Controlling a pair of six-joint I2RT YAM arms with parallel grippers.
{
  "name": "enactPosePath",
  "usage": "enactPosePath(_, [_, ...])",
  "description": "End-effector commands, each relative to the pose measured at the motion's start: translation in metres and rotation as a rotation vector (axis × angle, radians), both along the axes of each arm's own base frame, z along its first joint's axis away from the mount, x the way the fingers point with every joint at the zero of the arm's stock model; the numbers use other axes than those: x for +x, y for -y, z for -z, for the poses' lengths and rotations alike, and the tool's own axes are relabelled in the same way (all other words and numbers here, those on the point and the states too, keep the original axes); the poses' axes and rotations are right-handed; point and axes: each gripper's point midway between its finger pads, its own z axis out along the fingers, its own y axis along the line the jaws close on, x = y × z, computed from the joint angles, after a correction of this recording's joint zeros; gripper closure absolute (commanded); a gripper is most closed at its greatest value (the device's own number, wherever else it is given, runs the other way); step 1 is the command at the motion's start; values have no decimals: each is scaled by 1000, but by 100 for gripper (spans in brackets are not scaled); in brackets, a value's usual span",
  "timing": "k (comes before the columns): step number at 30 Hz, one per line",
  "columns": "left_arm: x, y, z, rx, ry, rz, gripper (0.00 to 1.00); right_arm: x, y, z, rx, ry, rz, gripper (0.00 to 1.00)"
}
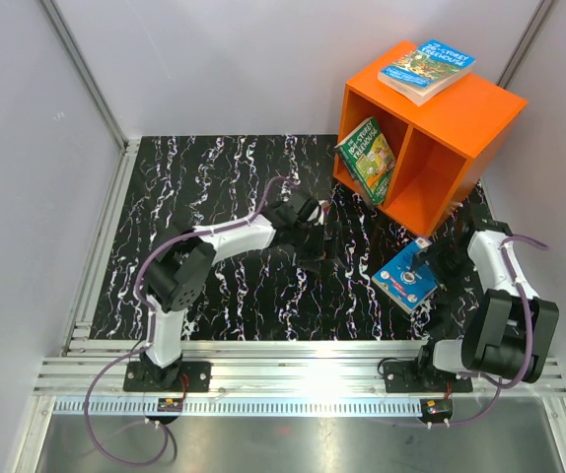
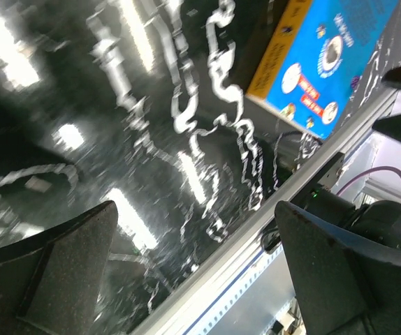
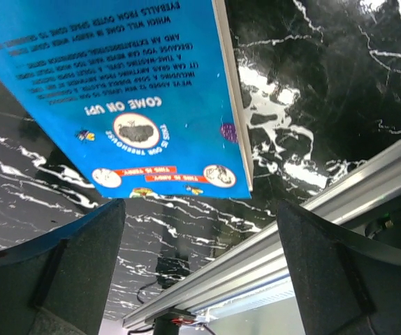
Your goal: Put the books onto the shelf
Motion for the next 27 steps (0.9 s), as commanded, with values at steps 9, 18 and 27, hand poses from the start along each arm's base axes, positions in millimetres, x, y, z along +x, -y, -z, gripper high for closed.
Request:
enactPosePath(9, [15,-26,-30,-57,68,-52,1,4,-1,49,24,-27,-10,8])
enactPosePath(18, [4,-45,-20,-10,52,-55,2,4,-7,78,63,-49,8,52])
enactPosePath(27, [6,-48,-20,-6,48,-66,2,-8,-24,82,139,-11,-29,100])
